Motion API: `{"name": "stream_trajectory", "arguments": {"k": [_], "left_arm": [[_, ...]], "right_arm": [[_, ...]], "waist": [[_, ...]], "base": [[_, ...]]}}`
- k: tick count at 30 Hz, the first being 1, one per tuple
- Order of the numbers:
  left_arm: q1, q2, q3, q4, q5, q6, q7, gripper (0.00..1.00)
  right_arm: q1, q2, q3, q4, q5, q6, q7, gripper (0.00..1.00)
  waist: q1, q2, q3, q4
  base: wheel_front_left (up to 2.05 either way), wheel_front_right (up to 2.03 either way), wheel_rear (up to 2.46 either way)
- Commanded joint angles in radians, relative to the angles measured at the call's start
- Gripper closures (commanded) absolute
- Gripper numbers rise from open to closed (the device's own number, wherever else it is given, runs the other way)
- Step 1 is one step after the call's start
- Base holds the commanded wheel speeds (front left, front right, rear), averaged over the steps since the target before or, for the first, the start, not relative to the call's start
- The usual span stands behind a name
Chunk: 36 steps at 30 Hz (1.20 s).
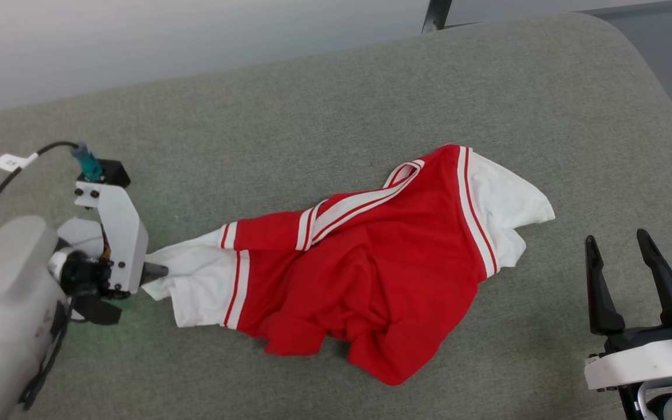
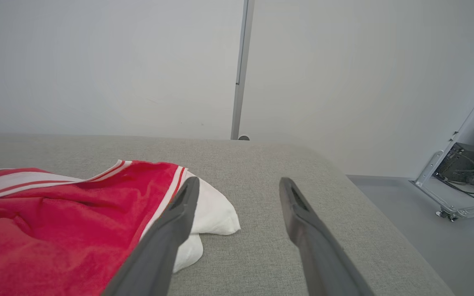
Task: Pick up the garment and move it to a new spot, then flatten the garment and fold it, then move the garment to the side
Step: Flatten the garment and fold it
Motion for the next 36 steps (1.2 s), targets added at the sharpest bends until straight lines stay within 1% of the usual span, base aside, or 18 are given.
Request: {"name": "stream_trajectory", "arguments": {"k": [1, 2, 3, 4, 5, 10, 14, 17, 19, 21, 22, 25, 27, 29, 32, 36], "left_arm": [[0.045, -0.016, -0.027, 0.044, -0.001, 0.004, 0.025, 0.22], [0.047, -0.023, -0.033, 0.056, -0.002, 0.004, 0.035, 0.48], [0.048, -0.030, -0.035, 0.068, -0.008, 0.004, 0.044, 0.53], [0.048, -0.038, -0.040, 0.075, -0.011, 0.004, 0.054, 0.97], [0.045, -0.044, -0.044, 0.078, -0.011, 0.004, 0.057, 1.00], [0.030, -0.070, -0.044, 0.100, -0.026, 0.003, 0.072, 1.00], [0.024, -0.077, -0.059, 0.084, -0.026, 0.003, 0.056, 1.00], [0.014, -0.074, -0.058, 0.081, -0.032, 0.003, 0.038, 1.00], [0.007, -0.073, -0.064, 0.083, -0.031, 0.003, 0.035, 1.00], [0.001, -0.072, -0.065, 0.088, -0.038, 0.003, 0.036, 1.00], [-0.006, -0.075, -0.066, 0.088, -0.036, 0.003, 0.030, 1.00], [-0.024, -0.085, -0.074, 0.087, -0.034, 0.003, 0.025, 1.00], [-0.031, -0.098, -0.077, 0.083, -0.038, 0.004, 0.019, 1.00], [-0.040, -0.111, -0.085, 0.078, -0.037, 0.004, 0.011, 1.00], [-0.046, -0.128, -0.093, 0.072, -0.046, 0.004, 0.003, 1.00], [-0.059, -0.147, -0.110, 0.040, -0.052, 0.003, -0.012, 1.00]], "right_arm": [[-0.006, 0.004, 0.003, -0.004, -0.006, -0.001, 0.002, 0.00], [-0.007, 0.004, 0.003, -0.006, -0.007, -0.001, 0.004, 0.00], [-0.007, 0.003, 0.004, -0.007, -0.007, -0.001, 0.005, 0.00], [-0.006, 0.003, 0.005, -0.008, -0.006, -0.001, 0.009, 0.00], [-0.006, 0.002, 0.005, -0.009, -0.005, -0.001, 0.010, 0.00], [-0.012, -0.012, 0.011, -0.008, 0.008, -0.001, 0.035, 0.00], [-0.031, -0.042, 0.032, -0.013, 0.022, -0.001, 0.067, 0.00], [-0.062, -0.072, 0.056, -0.005, 0.081, -0.001, 0.121, 0.00], [-0.102, -0.126, 0.084, 0.004, 0.096, -0.001, 0.169, 0.00], [-0.142, -0.162, 0.112, 0.029, 0.142, -0.001, 0.234, 0.00], [-0.168, -0.204, 0.141, 0.042, 0.152, -0.001, 0.268, 0.00], [-0.261, -0.292, 0.204, 0.109, 0.238, -0.002, 0.386, 0.00], [-0.330, -0.345, 0.256, 0.149, 0.304, -0.002, 0.443, 0.00], [-0.386, -0.404, 0.325, 0.197, 0.356, -0.001, 0.507, 0.00], [-0.478, -0.468, 0.426, 0.273, 0.425, -0.001, 0.596, 0.00], [-0.572, -0.510, 0.547, 0.358, 0.532, -0.001, 0.698, 0.00]], "waist": [[0.0000, 0.0000, 0.001, 0.003], [0.0000, 0.0000, 0.001, 0.005], [0.0000, 0.0000, 0.000, 0.006], [0.0000, 0.0000, -0.001, 0.008], [0.0000, 0.0000, -0.003, 0.011], [0.0000, 0.0000, -0.016, 0.026], [0.0000, 0.0000, -0.027, 0.040], [0.0000, 0.0000, -0.029, 0.051], [0.0000, 0.0000, -0.030, 0.060], [0.0000, 0.0000, -0.030, 0.071], [0.0000, 0.0000, -0.029, 0.079], [0.0000, 0.0000, -0.023, 0.101], [0.0000, 0.0000, -0.019, 0.118], [0.0000, 0.0000, -0.013, 0.135], [0.0000, 0.0000, -0.007, 0.159], [0.0000, 0.0000, 0.012, 0.193]], "base": [[0.00, 0.00, 0.00], [0.00, 0.00, 0.00], [0.00, 0.00, 0.00], [0.00, 0.00, 0.00], [0.00, 0.00, 0.00], [0.00, 0.00, 0.00], [0.00, 0.00, 0.00], [0.00, 0.00, 0.00], [0.00, 0.00, 0.00], [0.00, 0.00, 0.00], [0.00, 0.00, 0.00], [0.00, 0.00, 0.00], [0.00, 0.00, 0.00], [0.00, 0.00, 0.00], [0.00, 0.00, 0.00], [0.00, 0.00, 0.00]]}}
